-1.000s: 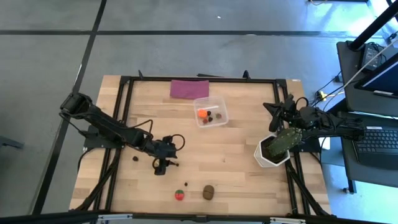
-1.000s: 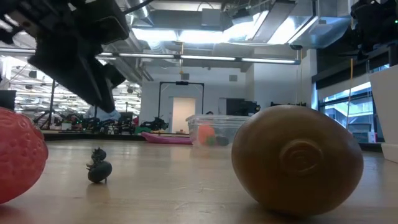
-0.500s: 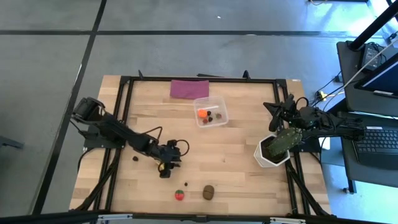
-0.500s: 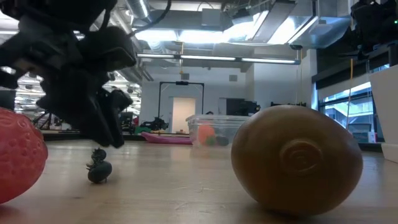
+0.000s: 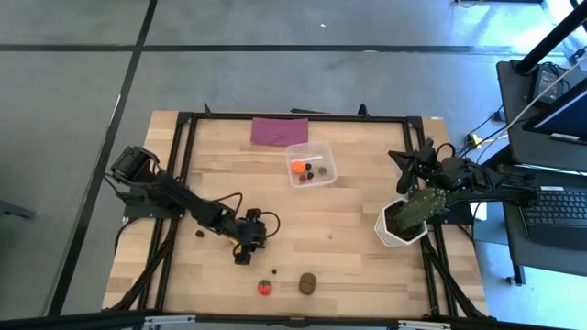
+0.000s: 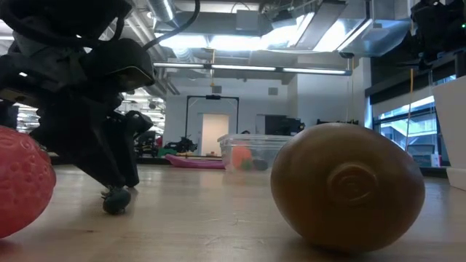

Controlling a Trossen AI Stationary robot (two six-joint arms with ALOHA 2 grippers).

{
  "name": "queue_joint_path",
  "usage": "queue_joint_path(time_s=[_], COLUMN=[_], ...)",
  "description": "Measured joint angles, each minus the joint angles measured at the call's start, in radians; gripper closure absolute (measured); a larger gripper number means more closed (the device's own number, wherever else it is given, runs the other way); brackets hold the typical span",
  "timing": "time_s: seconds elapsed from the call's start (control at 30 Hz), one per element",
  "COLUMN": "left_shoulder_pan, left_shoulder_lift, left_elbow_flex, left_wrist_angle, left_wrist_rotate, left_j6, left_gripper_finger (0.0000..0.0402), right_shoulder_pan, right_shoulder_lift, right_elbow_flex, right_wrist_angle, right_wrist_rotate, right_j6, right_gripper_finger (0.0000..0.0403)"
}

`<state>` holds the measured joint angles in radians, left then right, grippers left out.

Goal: Pick and placing Produce into tupperware
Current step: Put the top blueberry into the transparent bin

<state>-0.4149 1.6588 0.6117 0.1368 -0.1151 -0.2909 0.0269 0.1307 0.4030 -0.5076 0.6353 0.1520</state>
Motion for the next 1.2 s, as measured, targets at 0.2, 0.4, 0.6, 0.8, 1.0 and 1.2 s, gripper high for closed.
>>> queue_joint_path(time_s=[0.2, 0.4, 0.6, 0.8, 1.0, 1.2], left_shoulder_pan=[0.000, 0.000, 0.000, 0.017, 0.145, 0.315], left_shoulder_lift=[0.001, 0.002, 0.002, 0.003, 0.001, -0.001], left_elbow_flex=[0.000, -0.001, -0.001, -0.001, 0.083, 0.237], left_wrist_angle=[-0.010, -0.022, -0.029, 0.005, 0.015, 0.028], left_wrist_rotate=[-0.007, -0.009, -0.007, 0.003, 0.185, 0.294], left_j6=[-0.002, -0.005, -0.006, -0.015, -0.017, 0.105], left_gripper_finger=[0.0303, 0.0346, 0.0357, 0.0361, 0.0365, 0.0373], right_shoulder_pan=[0.000, 0.000, 0.000, 0.000, 0.000, 0.000], right_shoulder_lift=[0.000, 0.000, 0.000, 0.000, 0.000, 0.000], right_elbow_flex=[0.000, 0.000, 0.000, 0.000, 0.000, 0.001], right_wrist_angle=[0.000, 0.000, 0.000, 0.000, 0.000, 0.000], right_wrist_rotate=[0.000, 0.000, 0.000, 0.000, 0.000, 0.000], right_j6=[-0.001, -0.002, -0.003, -0.003, -0.003, -0.003], right_gripper_finger=[0.0394, 0.0394, 0.0394, 0.0394, 0.0394, 0.0394])
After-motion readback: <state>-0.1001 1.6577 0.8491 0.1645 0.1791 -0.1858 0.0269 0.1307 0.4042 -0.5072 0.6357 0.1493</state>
